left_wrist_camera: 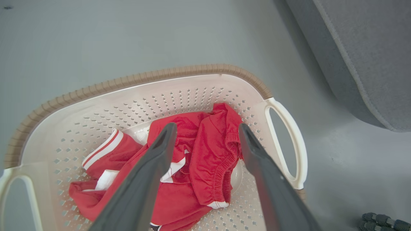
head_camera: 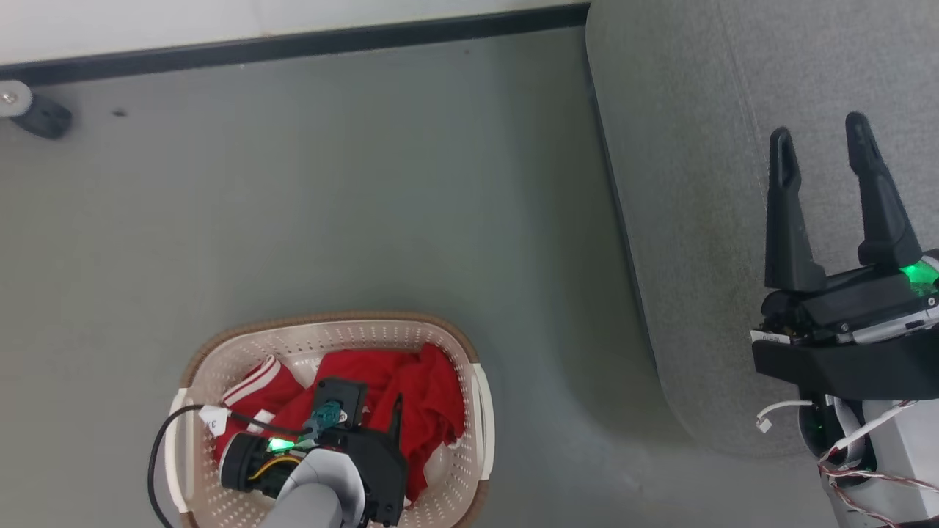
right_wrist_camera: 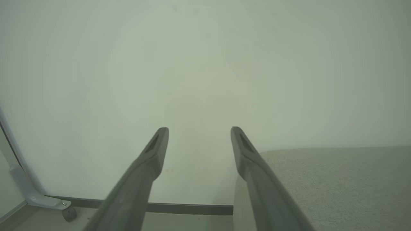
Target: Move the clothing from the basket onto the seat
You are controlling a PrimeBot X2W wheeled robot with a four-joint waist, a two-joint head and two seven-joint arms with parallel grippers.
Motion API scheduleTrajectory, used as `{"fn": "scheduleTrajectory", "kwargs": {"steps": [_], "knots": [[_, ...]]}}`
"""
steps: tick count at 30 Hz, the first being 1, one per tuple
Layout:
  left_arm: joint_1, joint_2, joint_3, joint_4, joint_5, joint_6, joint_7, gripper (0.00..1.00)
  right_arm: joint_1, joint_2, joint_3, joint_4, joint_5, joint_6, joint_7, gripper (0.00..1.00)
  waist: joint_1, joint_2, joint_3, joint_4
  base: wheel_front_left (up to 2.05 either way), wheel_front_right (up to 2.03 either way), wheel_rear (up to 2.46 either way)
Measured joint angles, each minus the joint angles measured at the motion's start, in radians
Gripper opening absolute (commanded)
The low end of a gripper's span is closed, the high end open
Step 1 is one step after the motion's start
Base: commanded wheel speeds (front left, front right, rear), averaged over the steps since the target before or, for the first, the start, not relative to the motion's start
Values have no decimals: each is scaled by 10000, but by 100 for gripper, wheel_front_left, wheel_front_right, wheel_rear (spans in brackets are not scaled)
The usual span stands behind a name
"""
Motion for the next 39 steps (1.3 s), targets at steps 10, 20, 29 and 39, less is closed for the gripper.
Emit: {"fn": "scheduleTrajectory", "kwargs": {"steps": [10, 20, 29, 39], "knots": [[-1411, 4, -330, 1306, 556, 12, 675, 100, -763, 79, -167, -984, 59, -15, 0, 100, 0, 0, 1661, -470, 0, 0, 0], [-2175, 6, -332, 2132, 717, 54, 821, 100, -1174, 161, -307, -1536, 94, -104, 0, 100, 0, 0, 2999, -791, 0, 0, 0], [-2431, 15, -280, 2782, 679, 77, 915, 100, -1581, 199, -422, -2075, 86, -203, 0, 100, -1, 0, 3811, -974, 0, 0, 0], [-2914, 21, -282, 3112, 633, -94, 989, 100, -1753, 167, -493, -2556, 54, -291, 15, 100, -1, -1, 4418, -944, 0, 0, 0]]}}
